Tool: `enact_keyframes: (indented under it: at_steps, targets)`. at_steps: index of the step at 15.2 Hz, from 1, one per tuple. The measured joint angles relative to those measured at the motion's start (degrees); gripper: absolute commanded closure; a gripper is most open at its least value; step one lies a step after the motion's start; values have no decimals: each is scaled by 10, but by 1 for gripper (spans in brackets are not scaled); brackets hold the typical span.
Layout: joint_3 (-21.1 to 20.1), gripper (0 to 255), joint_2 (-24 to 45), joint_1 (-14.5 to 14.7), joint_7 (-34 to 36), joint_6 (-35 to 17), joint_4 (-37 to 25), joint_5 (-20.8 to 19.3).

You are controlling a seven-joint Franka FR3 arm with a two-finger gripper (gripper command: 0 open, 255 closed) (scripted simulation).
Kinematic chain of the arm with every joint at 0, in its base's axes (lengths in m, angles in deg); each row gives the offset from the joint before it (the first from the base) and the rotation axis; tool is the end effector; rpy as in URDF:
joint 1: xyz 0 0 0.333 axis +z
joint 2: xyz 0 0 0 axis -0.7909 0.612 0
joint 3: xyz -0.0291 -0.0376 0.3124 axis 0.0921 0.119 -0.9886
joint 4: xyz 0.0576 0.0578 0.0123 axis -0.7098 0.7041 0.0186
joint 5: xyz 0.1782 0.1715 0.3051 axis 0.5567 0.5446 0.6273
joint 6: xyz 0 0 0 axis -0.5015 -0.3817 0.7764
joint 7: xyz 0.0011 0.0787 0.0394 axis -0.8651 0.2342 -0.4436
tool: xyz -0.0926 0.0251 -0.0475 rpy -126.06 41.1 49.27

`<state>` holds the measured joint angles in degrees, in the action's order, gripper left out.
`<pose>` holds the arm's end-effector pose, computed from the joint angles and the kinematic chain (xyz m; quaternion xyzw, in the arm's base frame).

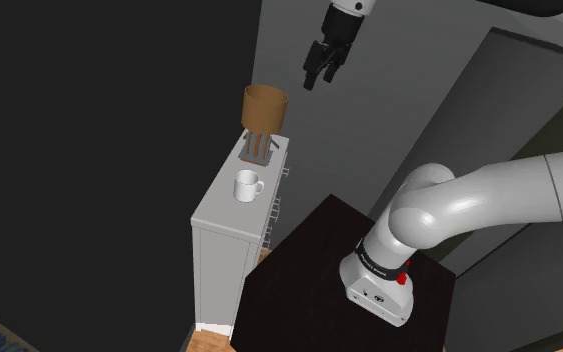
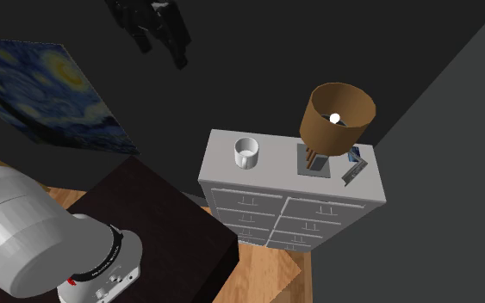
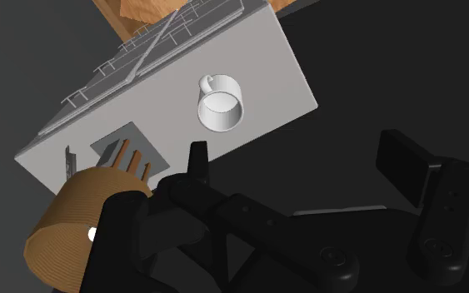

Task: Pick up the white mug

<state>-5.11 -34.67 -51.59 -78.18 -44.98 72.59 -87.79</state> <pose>0.3256 -0.0174 0.6126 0.9981 0.0028 0.0585 0.0205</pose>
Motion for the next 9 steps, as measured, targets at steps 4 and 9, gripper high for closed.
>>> enact_keyframes:
  at_steps: [4,9]
  targets:
    - [1,0,17,1,1,-36,22,1]
    - [13,0,63,1,-8,-129,76,-3]
